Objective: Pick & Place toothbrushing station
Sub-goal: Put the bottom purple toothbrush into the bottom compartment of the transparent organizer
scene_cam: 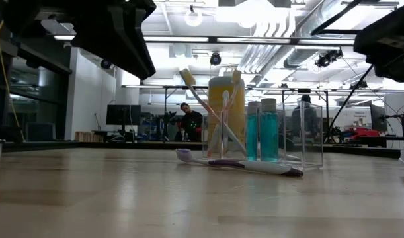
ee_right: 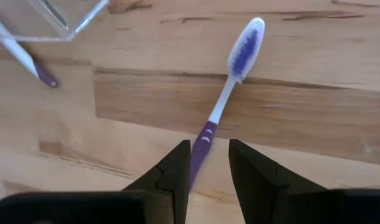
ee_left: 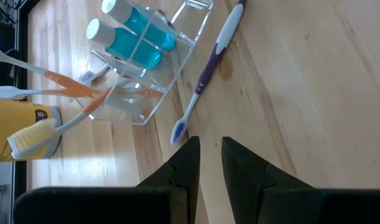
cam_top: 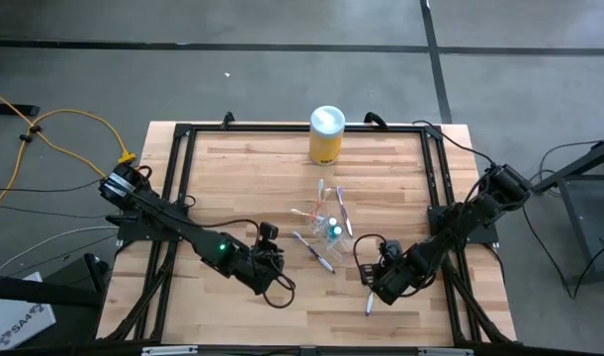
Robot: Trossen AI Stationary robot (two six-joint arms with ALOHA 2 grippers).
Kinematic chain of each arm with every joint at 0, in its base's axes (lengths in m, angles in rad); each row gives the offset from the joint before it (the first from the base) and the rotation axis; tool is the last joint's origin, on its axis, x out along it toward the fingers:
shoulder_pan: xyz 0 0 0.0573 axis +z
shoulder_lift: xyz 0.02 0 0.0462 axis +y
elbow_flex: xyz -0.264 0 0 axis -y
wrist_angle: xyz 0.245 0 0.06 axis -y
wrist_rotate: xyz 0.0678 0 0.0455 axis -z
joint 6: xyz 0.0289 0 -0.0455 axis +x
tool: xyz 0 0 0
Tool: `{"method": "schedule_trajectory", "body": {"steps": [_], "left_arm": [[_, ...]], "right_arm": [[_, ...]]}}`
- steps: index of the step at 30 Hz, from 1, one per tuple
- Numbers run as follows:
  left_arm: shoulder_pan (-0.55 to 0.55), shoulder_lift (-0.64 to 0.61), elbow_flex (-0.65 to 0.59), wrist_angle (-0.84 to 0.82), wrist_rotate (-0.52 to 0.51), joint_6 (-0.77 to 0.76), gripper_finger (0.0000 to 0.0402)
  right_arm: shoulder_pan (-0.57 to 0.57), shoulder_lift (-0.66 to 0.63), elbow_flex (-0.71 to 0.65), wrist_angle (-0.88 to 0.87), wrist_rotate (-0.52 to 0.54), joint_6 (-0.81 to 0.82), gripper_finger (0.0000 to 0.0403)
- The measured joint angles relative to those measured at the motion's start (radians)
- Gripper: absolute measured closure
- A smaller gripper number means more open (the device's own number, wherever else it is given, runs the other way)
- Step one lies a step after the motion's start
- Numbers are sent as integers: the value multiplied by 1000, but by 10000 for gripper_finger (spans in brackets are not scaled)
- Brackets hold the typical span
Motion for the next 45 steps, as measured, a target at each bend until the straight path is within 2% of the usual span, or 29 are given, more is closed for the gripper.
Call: {"method": "schedule_trajectory", "body": {"steps": [13,29,37,45], "left_arm": [[0,0,0,-26,-2,-4,342],[-5,0,0,-48,-2,-26,342],[-5,0,0,-49,-2,-31,342],[-4,0,0,-48,-2,-33,342]], "right_arm": [[0,0,0,0,15,134,302],[-2,2,0,2,45,140,302],[-16,101,-1,13,-15,128,302],[-15,139,4,33,-13,128,302]]}}
